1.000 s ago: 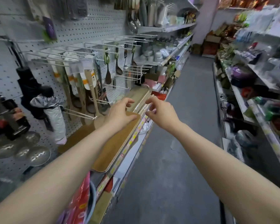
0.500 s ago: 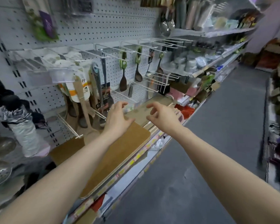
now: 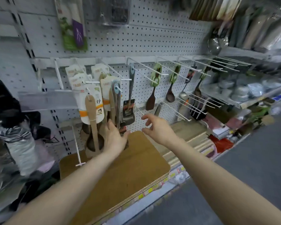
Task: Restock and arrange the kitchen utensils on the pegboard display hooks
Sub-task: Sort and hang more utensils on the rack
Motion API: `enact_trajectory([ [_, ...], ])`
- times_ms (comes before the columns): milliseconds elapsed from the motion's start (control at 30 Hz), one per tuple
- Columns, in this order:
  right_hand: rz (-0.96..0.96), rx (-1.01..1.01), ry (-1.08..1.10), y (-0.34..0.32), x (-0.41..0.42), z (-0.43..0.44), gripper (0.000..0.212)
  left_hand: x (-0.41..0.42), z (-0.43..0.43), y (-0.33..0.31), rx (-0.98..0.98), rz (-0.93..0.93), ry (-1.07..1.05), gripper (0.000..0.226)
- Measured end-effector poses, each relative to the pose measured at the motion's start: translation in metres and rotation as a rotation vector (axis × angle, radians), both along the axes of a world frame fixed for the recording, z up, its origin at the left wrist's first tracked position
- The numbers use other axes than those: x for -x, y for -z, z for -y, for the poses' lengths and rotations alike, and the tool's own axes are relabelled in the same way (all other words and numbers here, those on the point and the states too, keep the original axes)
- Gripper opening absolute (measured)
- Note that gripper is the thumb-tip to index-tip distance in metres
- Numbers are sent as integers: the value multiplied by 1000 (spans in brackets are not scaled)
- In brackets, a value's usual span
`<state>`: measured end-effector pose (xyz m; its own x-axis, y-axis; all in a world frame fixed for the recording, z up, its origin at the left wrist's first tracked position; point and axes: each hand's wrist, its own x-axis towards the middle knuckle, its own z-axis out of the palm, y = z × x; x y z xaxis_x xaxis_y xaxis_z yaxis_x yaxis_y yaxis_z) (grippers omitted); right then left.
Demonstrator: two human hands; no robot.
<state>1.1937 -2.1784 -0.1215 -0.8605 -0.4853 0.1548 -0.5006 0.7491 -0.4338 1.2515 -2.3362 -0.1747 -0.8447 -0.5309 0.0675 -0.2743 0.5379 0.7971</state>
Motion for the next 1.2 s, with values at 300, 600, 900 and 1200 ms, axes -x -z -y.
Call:
enact_trajectory([
  [300,37,-37,-196,4,81,33,47,59,10,1,-97,-6,-205,86],
  [600,63,-96,-479,27,161,61,48,93,-1,3,-166,-149,-542,67],
  [900,149,-25,-658,43,219,75,47,107,-24,9,-185,-213,-756,22],
  [1200,457,75,-754,50,236,119,81,109,-35,4,-202,-191,-838,36],
])
